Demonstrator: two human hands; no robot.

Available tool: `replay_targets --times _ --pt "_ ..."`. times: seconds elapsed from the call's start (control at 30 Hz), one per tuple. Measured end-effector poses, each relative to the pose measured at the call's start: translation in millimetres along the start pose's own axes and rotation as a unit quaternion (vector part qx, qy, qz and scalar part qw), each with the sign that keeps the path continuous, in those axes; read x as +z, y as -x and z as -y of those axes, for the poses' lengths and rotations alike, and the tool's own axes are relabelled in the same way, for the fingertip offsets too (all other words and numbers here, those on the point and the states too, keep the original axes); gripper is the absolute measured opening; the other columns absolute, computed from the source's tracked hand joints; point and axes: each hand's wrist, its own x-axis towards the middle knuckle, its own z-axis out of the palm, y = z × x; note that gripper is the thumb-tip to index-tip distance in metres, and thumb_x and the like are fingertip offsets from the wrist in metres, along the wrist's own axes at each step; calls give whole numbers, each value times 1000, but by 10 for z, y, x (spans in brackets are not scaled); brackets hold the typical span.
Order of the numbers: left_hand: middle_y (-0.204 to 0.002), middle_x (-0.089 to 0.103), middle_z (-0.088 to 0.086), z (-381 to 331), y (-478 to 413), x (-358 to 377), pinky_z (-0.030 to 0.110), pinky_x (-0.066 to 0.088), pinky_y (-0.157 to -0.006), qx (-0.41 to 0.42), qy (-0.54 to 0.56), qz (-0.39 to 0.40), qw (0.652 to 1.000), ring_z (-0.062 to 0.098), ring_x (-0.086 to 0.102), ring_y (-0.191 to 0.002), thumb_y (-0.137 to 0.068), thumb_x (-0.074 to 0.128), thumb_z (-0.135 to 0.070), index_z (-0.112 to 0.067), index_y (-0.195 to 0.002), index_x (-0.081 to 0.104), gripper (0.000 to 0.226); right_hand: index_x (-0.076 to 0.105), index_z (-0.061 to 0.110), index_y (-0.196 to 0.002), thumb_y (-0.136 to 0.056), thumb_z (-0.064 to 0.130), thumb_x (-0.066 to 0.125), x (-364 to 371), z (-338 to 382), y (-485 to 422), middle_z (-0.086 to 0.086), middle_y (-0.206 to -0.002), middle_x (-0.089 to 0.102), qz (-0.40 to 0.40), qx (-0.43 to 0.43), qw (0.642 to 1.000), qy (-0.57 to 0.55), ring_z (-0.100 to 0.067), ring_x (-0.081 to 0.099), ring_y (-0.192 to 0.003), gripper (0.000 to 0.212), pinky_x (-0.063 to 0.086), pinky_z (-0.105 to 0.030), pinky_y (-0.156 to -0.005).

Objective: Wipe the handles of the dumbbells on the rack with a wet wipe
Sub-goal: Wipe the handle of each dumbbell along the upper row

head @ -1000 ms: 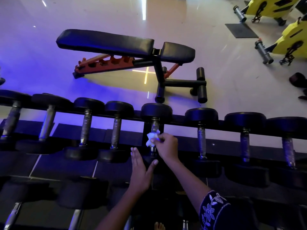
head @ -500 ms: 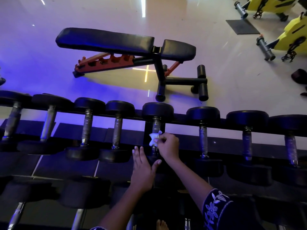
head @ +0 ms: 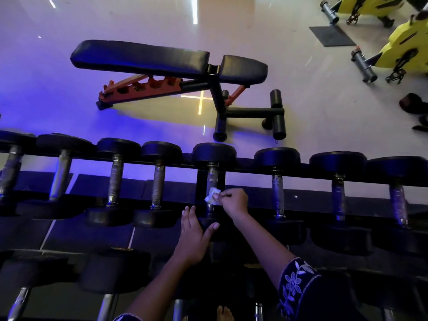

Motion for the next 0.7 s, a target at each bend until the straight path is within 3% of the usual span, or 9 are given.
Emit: replay_targets --times 0.13,0.23,0.3,0.4,0.47,0.57,0.63,0.7 --pt "-162 -14 10 10 -6 -23 38 3 -120 1 8 14 1000 19 -15 -149 -79 39 -69 -9 -154 -5 106 75 7 -82 -75 19 77 -26 194 -270 1 -74 65 -8 8 1000 -23 -10 58 -73 14 41 -6 -60" --pt "-162 -13 11 17 1 -24 37 2 -120 5 15 11 1000 19 -14 -149 -83 43 -65 -9 -154 -6 103 75 12 -80 -71 16 79 -31 -43 -145 -4 -75 70 73 24 997 31 -12 61 -71 11 49 -22 -71" --pt "-162 -13 10 11 -3 -32 36 2 -120 2 18 15 1000 18 -14 -149 -80 42 -66 -10 -154 -6 105 75 10 -83 -71 12 79 -51 -155 -26 -6 -82 72 122 28 989 80 -10 61 -74 12 48 -22 -71" --pt "-162 -12 10 19 -11 -39 36 3 -120 5 20 12 1000 18 -13 -149 -77 40 -69 -10 -154 -6 107 72 5 -80 -73 6 77 -102 -141 -94 -11 -79 70 191 52 979 45 -18 64 -79 9 52 -31 -79" --pt "-162 -9 12 43 -31 -47 36 3 -120 6 20 10 1000 19 -11 -150 -82 44 -65 -9 -154 -4 103 68 -4 -79 -73 12 79 -112 -87 -109 -12 -73 64 227 57 972 17 -21 61 -76 20 51 -35 -77" --pt "-161 -5 15 56 -33 -42 35 4 -121 18 17 0 1000 21 -7 -150 -91 52 -51 -5 -153 -2 94 54 7 -53 -63 34 86 -8 -74 -14 -2 -54 45 143 18 985 90 -10 41 -52 43 32 -26 -50" --pt "-161 -4 14 51 -34 -49 34 5 -120 19 23 2 1000 20 -6 -150 -92 53 -50 -6 -153 -2 93 41 14 -44 -60 33 88 48 -68 72 4 -47 35 68 19 994 88 -7 30 -45 53 24 -23 -42" --pt "-161 -4 14 45 -27 -49 33 5 -120 20 23 1 1000 20 -5 -150 -91 53 -50 -6 -153 -2 94 47 16 -44 -60 29 88 62 -108 76 3 -47 40 32 32 997 56 -5 32 -44 47 26 -19 -41"
